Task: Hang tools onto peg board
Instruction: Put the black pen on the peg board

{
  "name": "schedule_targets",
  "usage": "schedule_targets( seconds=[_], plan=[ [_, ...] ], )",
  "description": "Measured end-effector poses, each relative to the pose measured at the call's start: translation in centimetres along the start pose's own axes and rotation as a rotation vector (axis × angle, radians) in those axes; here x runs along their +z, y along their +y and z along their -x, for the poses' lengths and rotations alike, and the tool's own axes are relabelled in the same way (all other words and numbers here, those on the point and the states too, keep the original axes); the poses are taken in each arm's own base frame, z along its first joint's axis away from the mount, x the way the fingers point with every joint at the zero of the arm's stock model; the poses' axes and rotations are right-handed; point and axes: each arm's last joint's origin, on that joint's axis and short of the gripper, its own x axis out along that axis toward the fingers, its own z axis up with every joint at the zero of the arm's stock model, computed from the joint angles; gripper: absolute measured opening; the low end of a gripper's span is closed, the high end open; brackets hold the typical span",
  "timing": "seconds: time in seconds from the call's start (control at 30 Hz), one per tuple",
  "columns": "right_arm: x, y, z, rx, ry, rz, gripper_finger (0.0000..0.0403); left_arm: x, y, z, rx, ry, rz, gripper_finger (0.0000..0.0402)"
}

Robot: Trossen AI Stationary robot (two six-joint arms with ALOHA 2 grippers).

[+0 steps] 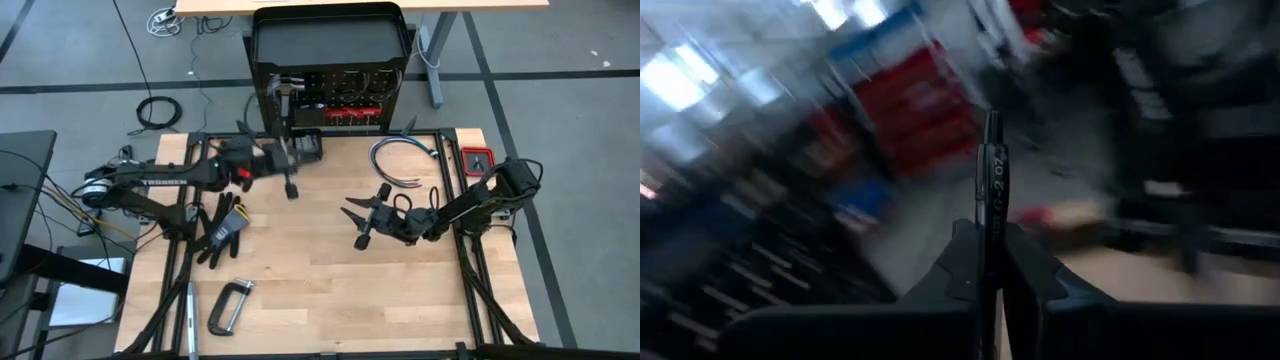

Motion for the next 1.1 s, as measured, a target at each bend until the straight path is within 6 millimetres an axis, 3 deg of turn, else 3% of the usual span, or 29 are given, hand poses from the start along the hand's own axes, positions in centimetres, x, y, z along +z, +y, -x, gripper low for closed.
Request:
schedule_targets(
  seconds=[0.13,0.2,0.47,0.83,1.1],
  plan=[
    [0.1,0.0,0.0,-0.003,-0.011,-0.01,0.014,-0.2,2.4,-0.4,0.141,-0.055,-0.37,0.0018],
    [0.1,0.0,0.0,-0.003,-0.01,-0.009,0.014,-0.6,3.2,-0.8,0.204,-0.052,-0.433,0.0018],
    [0.1,0.0,0.0,-0.003,-0.012,-0.01,0.014,-3.3,6.2,-2.5,0.236,-0.21,-0.39,0.0018],
    [0.1,0.0,0.0,-0.003,-0.01,-0.008,0.014,-7.9,8.6,-4.1,0.293,-0.168,-0.354,0.002],
    [0.0,0.0,0.0,-0.002,-0.002,-0.001,0.014,-9.1,9.6,-5.9,0.374,-0.132,-0.295,0.0035]
  ],
)
